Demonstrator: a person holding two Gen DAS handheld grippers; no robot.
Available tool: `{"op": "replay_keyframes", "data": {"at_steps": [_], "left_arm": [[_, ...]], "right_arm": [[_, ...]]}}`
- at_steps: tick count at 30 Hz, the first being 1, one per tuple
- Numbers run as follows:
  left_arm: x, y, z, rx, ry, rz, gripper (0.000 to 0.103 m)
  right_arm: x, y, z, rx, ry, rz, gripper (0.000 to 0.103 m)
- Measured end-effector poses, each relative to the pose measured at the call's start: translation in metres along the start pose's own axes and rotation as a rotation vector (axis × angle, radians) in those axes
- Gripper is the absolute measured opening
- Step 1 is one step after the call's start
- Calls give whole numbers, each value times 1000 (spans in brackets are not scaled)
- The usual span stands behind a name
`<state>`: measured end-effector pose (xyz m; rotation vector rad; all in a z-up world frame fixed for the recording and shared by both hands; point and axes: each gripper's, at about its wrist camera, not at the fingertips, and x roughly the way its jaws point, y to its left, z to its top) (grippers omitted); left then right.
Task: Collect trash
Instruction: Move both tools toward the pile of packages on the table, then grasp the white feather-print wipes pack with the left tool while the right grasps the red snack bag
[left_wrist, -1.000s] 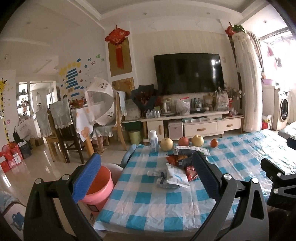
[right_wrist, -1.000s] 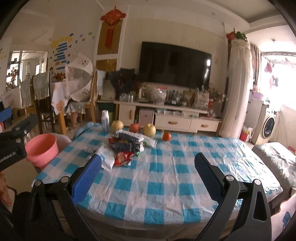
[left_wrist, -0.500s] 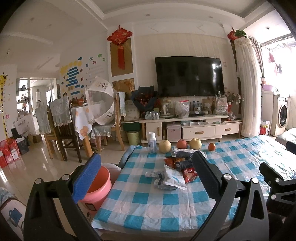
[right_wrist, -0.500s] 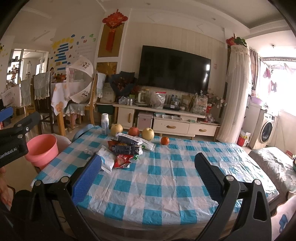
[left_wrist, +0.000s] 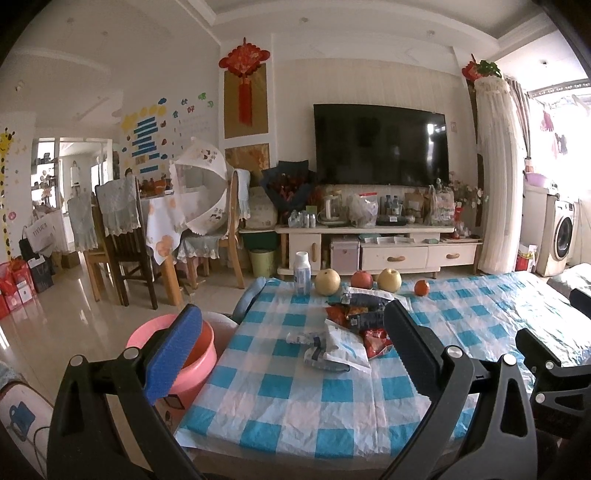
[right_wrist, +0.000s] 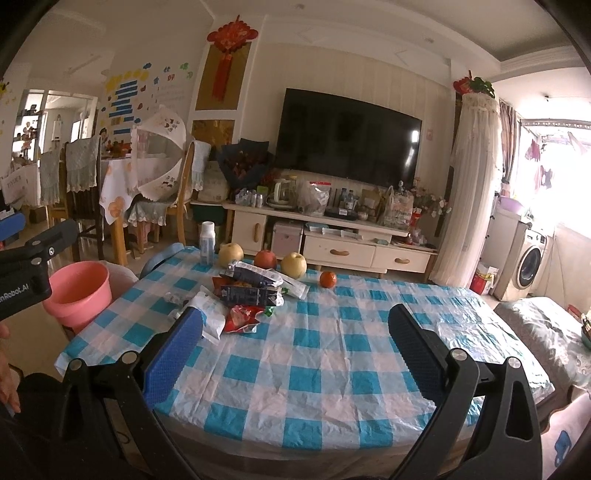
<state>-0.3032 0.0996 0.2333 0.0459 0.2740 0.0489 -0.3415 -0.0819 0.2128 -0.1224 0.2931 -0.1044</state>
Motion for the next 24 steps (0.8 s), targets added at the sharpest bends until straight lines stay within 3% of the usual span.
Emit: {"op": "replay_keyframes", "data": {"at_steps": [12, 19, 24], "left_arm": [[24, -7, -13, 37, 45, 2, 99], [59, -9, -40, 46, 105, -24, 99], [101, -5, -65, -6, 197, -98, 99]], "right_arm": [[37, 3, -14, -4, 52, 26, 99], [87, -7, -50, 58, 156, 84, 99], [133, -15, -80, 83, 256, 108, 99]]}}
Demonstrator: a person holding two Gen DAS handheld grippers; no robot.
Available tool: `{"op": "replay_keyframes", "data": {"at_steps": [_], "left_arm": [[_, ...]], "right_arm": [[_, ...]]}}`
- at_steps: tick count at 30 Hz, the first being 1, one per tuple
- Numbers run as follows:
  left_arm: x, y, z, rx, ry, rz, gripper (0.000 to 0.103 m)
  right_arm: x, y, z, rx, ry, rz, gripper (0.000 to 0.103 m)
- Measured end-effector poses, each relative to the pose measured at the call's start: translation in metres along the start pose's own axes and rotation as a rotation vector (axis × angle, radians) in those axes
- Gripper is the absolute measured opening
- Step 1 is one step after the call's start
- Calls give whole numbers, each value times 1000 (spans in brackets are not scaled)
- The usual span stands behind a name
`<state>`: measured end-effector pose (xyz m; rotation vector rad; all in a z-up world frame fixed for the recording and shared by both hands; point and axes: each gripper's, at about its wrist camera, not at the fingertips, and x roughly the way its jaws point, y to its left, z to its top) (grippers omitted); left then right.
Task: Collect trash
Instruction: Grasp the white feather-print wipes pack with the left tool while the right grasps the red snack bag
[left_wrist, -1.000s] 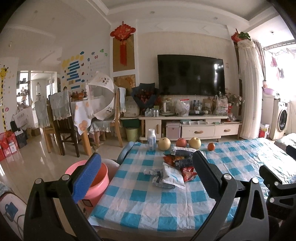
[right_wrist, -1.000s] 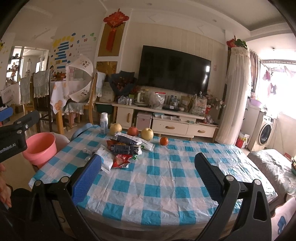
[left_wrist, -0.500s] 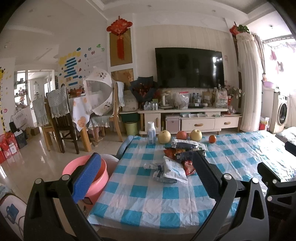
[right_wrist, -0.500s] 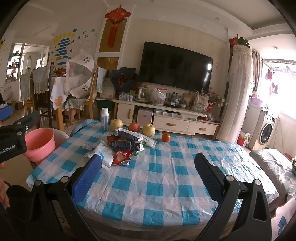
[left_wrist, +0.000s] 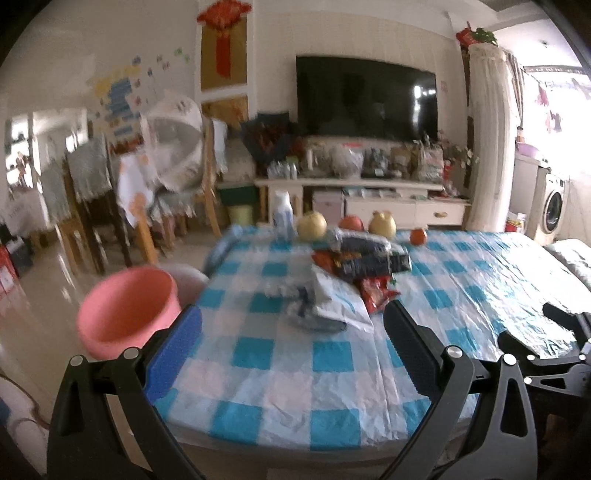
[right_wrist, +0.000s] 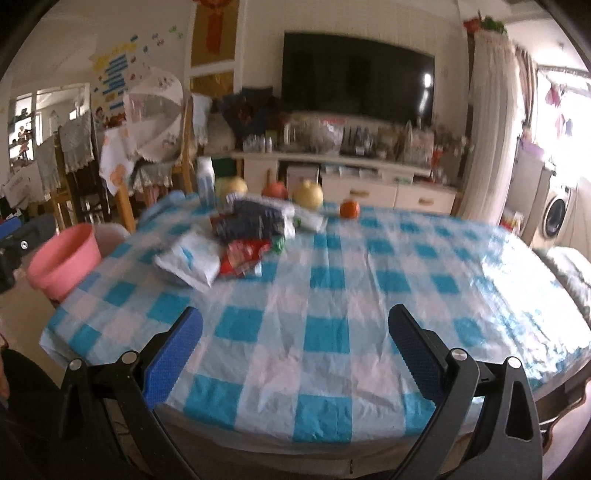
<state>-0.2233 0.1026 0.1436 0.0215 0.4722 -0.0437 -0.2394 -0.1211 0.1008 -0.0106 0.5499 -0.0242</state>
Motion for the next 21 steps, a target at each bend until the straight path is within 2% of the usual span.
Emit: {"op": "replay_keyframes", "data": {"at_steps": [4, 7, 12, 14, 16, 17, 19, 21], "left_arm": [[38, 5, -8, -37, 79, -42, 99], [63, 1, -8, -5, 117, -58, 99], [97, -30, -2, 145, 160, -69, 99], [108, -43, 2, 201, 171, -66, 99], [123, -56, 5, 250, 183, -51, 99], [132, -62, 7, 269, 195, -48, 99], [150, -69, 9, 295, 226, -45, 99], [164, -75, 10, 319, 256, -39, 99]], "right_arm": [[34, -11, 4, 76, 56, 92, 99], [58, -19, 11, 139, 84, 168, 99], [108, -40, 20, 330, 169, 343, 98], [122, -43, 24, 367, 183, 384, 97], [135, -41, 30, 366, 190, 406, 95], [140, -38, 33, 359, 192, 419, 88], [152, -34, 38, 346, 206, 439, 82], [165, -29, 42, 331, 225, 447, 82]]}}
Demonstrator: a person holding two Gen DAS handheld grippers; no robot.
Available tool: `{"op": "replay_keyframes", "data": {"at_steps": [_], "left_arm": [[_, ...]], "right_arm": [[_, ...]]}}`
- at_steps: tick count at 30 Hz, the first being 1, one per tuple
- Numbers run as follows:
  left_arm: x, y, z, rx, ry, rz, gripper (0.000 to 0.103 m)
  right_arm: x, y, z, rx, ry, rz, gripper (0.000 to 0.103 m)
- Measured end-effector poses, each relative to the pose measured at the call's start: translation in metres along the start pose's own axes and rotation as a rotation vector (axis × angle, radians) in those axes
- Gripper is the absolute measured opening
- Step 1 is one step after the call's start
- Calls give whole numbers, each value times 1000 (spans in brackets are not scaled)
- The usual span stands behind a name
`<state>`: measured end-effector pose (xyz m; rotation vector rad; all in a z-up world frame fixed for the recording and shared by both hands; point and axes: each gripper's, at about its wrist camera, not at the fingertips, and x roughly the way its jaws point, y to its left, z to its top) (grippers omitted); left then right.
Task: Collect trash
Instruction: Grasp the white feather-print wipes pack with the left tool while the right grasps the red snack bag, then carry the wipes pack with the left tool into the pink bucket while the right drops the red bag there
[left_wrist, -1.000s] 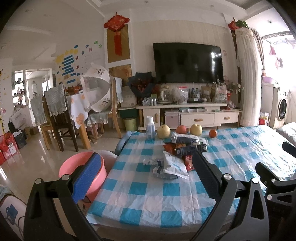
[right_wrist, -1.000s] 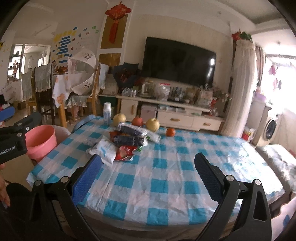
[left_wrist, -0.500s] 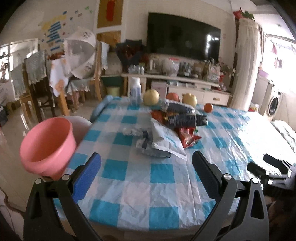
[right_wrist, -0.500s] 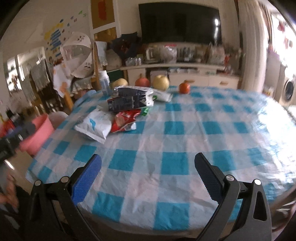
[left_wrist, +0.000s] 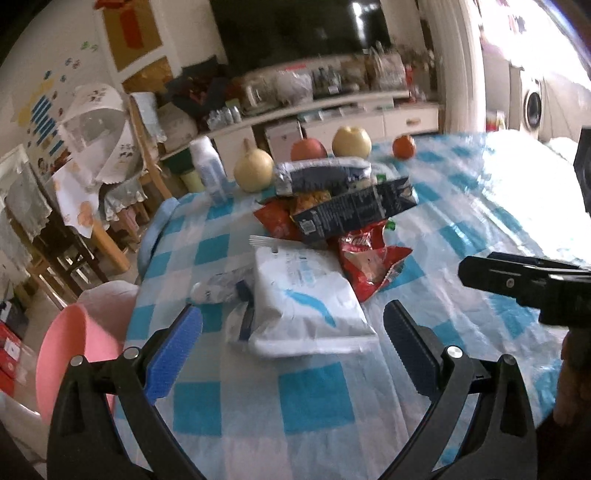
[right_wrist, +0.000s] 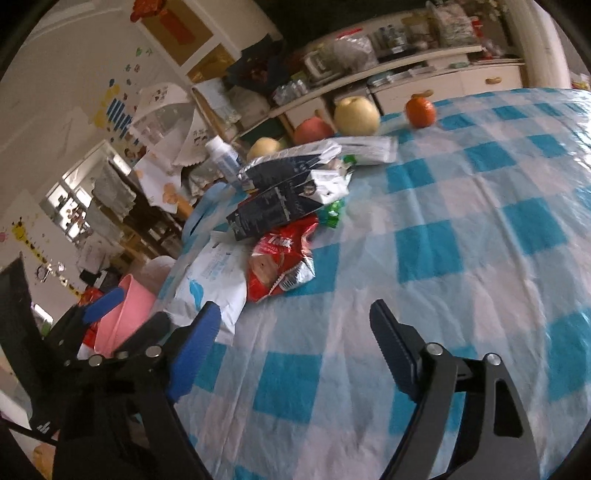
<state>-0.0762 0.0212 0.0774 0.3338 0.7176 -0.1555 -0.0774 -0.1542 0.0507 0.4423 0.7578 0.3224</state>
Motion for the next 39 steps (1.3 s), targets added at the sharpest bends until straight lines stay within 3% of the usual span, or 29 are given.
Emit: {"op": "replay_keyframes", "data": {"at_steps": [9, 25, 27, 28, 30, 32, 33, 39], "left_arm": [[52, -2, 9, 70, 109, 15, 99], [92, 1, 11, 9, 171, -48, 99], [93, 5, 11, -15, 171, -51, 96], [93, 6, 12, -24, 171, -52, 89], [93, 13, 12, -61, 172, -59, 84], [93, 18, 11, -87, 169, -59, 81], [93, 22, 10, -101, 166, -60, 80], [91, 42, 7, -180, 165, -82, 76]], "right_arm": [[48, 3, 25, 2, 72, 59, 82], [100, 17, 41, -16, 129, 24, 83], [103, 21, 42, -31, 122, 10, 83], [104, 23, 41, -45, 120, -4, 83], [106, 32, 39, -92, 118, -51, 80], [108, 37, 37, -142, 117, -106, 66], [108, 38, 36, -161, 117, -121, 66], [107, 39, 37, -190, 129, -123, 58]]}}
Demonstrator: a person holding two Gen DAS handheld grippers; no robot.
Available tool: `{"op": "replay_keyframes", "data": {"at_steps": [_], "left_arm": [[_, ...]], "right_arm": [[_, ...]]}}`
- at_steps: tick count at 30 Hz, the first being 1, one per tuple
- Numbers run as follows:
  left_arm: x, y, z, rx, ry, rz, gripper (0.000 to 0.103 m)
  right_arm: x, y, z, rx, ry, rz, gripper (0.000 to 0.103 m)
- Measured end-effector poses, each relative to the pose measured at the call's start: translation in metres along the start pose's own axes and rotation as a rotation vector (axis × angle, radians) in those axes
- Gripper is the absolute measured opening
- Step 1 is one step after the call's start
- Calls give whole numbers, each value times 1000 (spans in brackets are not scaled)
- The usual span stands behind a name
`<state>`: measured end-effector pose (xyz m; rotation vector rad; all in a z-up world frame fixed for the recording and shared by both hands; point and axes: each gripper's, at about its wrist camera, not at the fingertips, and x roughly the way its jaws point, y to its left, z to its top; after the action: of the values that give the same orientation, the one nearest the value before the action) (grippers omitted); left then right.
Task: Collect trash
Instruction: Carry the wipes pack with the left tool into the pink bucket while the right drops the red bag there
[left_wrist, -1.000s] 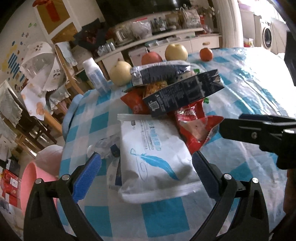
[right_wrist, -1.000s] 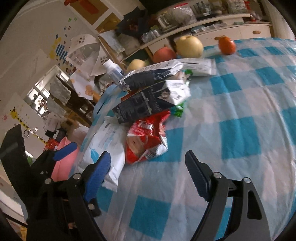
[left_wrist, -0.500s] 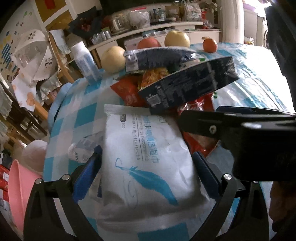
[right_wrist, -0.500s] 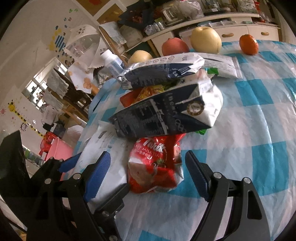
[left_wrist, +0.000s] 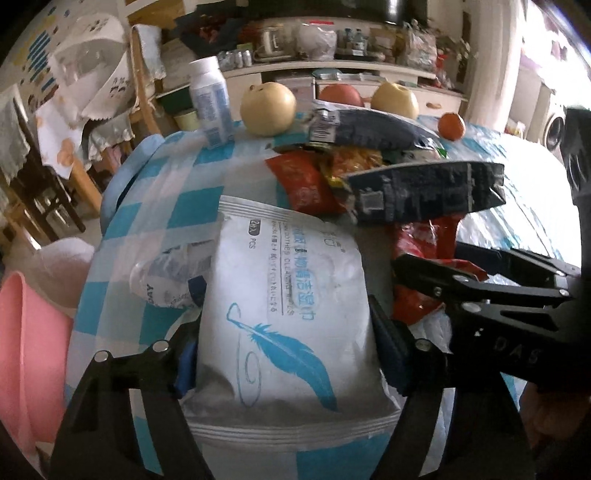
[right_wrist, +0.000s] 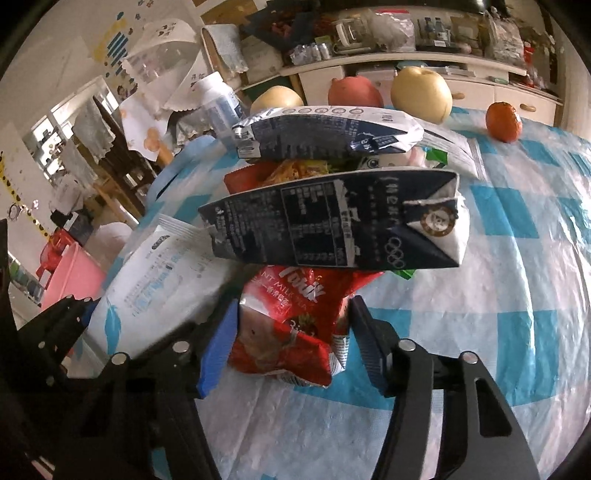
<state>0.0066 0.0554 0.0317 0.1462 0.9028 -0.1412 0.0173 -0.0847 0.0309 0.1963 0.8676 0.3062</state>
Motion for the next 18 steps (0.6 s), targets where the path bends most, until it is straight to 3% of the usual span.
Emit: {"op": "replay_keyframes", "data": {"at_steps": [7, 18], "left_arm": [[-10, 13, -6, -33, -9, -34, 75], [-45, 52, -3, -139, -89, -72, 75]], "right_arm": [[-8, -2, -5, -1, 28, 36, 55], [-30, 5, -33, 71, 84, 219, 54]]}}
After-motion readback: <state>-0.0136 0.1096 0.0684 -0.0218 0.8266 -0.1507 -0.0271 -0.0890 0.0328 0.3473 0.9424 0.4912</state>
